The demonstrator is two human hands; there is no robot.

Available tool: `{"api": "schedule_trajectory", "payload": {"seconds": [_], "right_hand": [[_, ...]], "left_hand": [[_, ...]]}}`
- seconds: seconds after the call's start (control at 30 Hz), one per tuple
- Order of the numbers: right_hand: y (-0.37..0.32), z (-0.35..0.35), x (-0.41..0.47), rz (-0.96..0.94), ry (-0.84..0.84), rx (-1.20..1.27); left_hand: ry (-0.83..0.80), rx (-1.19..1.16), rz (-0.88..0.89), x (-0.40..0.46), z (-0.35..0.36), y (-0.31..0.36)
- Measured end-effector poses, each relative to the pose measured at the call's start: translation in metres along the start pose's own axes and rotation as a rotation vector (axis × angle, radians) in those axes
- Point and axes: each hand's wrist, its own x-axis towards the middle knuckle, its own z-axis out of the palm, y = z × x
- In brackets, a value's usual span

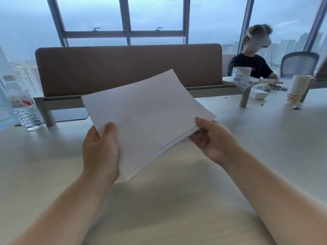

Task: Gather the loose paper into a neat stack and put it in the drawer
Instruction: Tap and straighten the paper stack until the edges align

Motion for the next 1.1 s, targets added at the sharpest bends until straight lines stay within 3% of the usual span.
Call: {"api": "schedule_trajectory", "payload": {"seconds": [0.1, 0.23, 0.33, 0.43, 0.53, 0.63, 0.73, 0.97, 1.1], "right_hand": [[0.016, 0.016, -0.015, 0.077, -0.087, -0.025], [0.029, 0.021, -0.016, -0.029, 0.057, -0.234], [0.023, 0.015, -0.009, -0.123, 0.141, -0.286], [0.013, 0.009, -0.008, -0.178, 0.117, -0.327], [0.006, 0.005, -0.009, -0.191, 0.065, -0.387], [0.011, 0.007, -0.012, -0.233, 0.039, -0.552], [0.014, 0.011, -0.014, -0.313, 0.069, -0.677], [-0.003, 0.023, -0.034, -0.714, 0.005, -0.568], [-0.006, 0.026, -0.038, -0.847, -0.035, -0.56]], "left_hand": [[-0.166, -0.073, -0.059, -0.015, 0.012, -0.005], [-0.504, 0.008, -0.134, -0.021, 0.01, -0.005], [-0.689, -0.203, -0.258, -0.01, -0.001, 0.0], [-0.745, -0.384, -0.402, 0.005, -0.013, 0.015], [-0.703, -0.178, -0.482, 0.003, -0.013, 0.023], [-0.577, 0.192, -0.362, -0.002, -0.005, 0.013], [-0.482, 0.326, -0.174, -0.004, -0.003, 0.003], [-0.475, 0.234, 0.23, -0.013, 0.001, 0.01], [-0.54, 0.01, 0.217, -0.02, 0.006, 0.013]]}}
